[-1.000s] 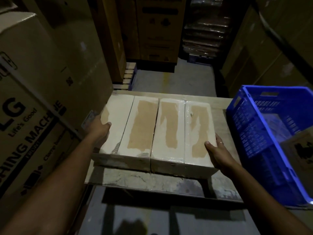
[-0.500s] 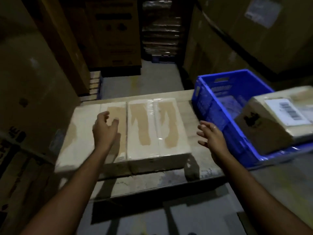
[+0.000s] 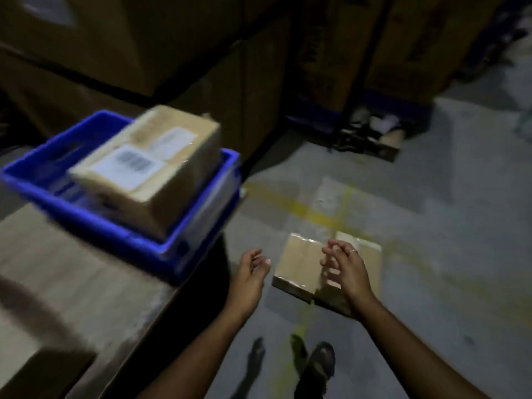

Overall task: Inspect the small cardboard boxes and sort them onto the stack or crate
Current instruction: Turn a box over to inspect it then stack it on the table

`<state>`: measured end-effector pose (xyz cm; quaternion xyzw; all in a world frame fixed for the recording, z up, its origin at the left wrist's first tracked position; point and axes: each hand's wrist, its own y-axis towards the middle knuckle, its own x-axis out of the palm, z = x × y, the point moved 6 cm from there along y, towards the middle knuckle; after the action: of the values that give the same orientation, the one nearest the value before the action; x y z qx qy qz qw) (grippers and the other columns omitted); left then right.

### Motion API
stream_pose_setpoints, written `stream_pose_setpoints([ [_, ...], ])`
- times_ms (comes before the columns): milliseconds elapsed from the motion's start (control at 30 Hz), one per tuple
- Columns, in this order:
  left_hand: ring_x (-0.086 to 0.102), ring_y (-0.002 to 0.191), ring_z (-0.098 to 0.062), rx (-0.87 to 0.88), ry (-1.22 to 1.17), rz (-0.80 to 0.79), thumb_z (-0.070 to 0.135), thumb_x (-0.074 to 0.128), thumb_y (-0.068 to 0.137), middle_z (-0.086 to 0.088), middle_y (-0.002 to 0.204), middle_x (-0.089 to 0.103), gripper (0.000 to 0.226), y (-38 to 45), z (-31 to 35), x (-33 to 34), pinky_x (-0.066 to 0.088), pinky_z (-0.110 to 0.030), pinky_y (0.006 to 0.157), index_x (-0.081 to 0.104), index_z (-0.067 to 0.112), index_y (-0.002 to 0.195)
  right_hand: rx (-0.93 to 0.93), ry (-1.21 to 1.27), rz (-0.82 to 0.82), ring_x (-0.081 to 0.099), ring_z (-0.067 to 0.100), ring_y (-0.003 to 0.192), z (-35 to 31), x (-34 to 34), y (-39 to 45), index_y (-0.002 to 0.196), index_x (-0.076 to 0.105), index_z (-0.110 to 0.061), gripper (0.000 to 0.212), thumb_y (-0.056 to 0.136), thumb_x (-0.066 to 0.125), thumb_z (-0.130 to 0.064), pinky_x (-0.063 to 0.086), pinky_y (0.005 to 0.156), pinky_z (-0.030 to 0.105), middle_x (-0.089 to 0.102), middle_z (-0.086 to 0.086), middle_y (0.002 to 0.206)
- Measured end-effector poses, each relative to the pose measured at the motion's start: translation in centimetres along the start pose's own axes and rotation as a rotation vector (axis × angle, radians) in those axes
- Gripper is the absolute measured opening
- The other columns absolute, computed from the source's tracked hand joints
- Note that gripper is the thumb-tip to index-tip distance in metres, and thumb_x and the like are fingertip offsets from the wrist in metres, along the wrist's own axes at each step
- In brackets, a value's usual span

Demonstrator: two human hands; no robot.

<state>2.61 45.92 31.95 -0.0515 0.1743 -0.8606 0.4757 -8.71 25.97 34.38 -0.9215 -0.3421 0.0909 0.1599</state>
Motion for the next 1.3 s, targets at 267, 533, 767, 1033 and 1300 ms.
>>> stream_pose_setpoints([
  [267,0.057,0.117,-0.025,-0.169,0.224,-0.219,0.037,0.057,0.097,-0.012,0.131,0.058,0.038,12.3,-1.4,19.9,0.045,-0.042,0.102,0.044,0.037,0.133,0.209,0.084,0.249,0.064,0.024,0.097,7.1,-18.7,11.0,0.125,0.055,-0.023,0.022,0.105,0.046,-0.024,0.051,0.067,0.029,0.065,0.002,0.114],
  [533,0.049,0.120,-0.021,-0.362,0.408,-0.360,0.039,0.056,0.098,-0.009,0.143,0.052,0.058,26.3,-12.4,33.9,0.038,-0.044,0.110,0.034,0.026,0.151,0.401,-0.142,0.251,0.067,0.024,0.102,18.6,-28.1,26.3,0.123,0.062,-0.021,0.035,0.098,0.053,-0.043,0.052,0.098,0.050,0.067,0.005,0.117],
  [767,0.044,0.137,-0.029,-0.405,0.547,-0.343,0.064,0.065,0.079,-0.011,0.155,0.041,0.100,41.5,-30.5,42.1,0.035,-0.033,0.110,0.027,0.011,0.154,0.519,-0.451,0.215,0.049,0.031,0.132,36.2,-31.4,41.6,0.147,0.042,-0.010,0.061,0.097,0.061,-0.039,0.040,0.103,0.034,0.050,0.013,0.147],
  [1033,0.067,0.090,-0.027,-0.506,0.316,-0.232,0.061,0.083,0.063,-0.005,0.113,0.065,0.090,46.0,-37.1,44.4,0.057,-0.027,0.059,0.045,0.011,0.127,0.621,-0.026,0.309,0.062,0.022,0.109,44.6,-30.0,46.6,0.136,0.044,-0.013,0.086,0.073,0.081,-0.058,0.060,0.084,0.033,0.058,0.000,0.128],
  [1300,0.068,0.092,-0.018,-0.315,0.122,-0.122,0.030,0.092,0.063,-0.007,0.109,0.065,0.070,42.4,-20.5,42.0,0.062,-0.033,0.073,0.050,0.014,0.115,0.414,-0.105,0.282,0.061,0.014,0.098,26.8,-30.3,42.6,0.124,0.032,-0.024,0.085,0.064,0.084,-0.055,0.059,0.086,0.042,0.050,-0.009,0.108],
])
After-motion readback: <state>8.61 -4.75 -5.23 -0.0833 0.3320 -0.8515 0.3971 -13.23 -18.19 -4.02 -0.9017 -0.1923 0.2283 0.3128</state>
